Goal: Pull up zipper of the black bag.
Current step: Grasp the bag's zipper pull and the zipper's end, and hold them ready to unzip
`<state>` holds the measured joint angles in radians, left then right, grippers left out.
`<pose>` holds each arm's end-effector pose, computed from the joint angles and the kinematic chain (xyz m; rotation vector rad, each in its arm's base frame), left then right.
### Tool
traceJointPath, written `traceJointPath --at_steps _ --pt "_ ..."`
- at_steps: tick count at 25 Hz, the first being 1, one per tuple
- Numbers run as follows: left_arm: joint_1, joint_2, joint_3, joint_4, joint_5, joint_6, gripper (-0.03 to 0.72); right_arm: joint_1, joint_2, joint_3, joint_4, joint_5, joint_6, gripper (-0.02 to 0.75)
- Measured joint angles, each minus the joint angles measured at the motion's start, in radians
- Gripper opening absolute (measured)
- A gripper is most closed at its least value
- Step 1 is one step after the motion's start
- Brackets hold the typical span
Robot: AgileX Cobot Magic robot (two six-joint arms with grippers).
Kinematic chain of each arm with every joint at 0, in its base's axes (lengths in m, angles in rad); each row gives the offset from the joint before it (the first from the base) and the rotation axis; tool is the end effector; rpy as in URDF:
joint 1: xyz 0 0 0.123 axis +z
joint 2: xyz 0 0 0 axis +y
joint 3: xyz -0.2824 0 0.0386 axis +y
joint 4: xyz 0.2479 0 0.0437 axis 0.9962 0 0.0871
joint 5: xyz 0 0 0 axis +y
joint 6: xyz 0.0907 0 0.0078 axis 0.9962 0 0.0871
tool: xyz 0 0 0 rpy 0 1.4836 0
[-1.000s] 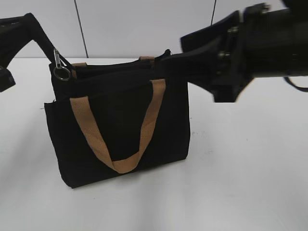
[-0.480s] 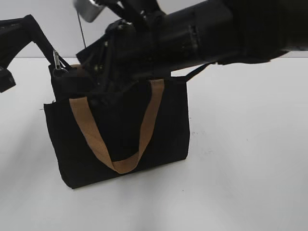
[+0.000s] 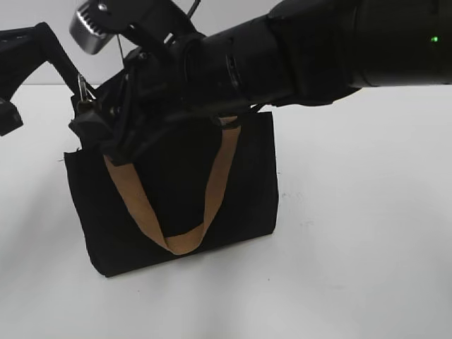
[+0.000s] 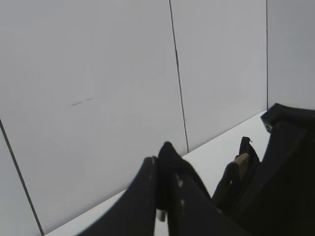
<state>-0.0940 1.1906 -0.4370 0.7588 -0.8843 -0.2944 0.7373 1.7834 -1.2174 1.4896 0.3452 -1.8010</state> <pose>0.2132 -0.0687 0.2662 0.6882 1.3653 -0.3019 0.2790 0.2950 0.2532 -1.2373 1.7017 0.6126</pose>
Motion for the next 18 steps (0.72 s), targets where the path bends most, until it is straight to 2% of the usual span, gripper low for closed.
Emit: traceJointPath --at_steps 10,18 --pt "0.000 0.000 0.000 0.000 0.000 0.000 0.010 0.000 0.011 0.000 0.000 -0.002 0.000 0.429" --pt "0.000 0.000 0.000 0.000 0.000 0.000 0.010 0.000 0.011 0.000 0.000 -0.004 0.000 0.309"
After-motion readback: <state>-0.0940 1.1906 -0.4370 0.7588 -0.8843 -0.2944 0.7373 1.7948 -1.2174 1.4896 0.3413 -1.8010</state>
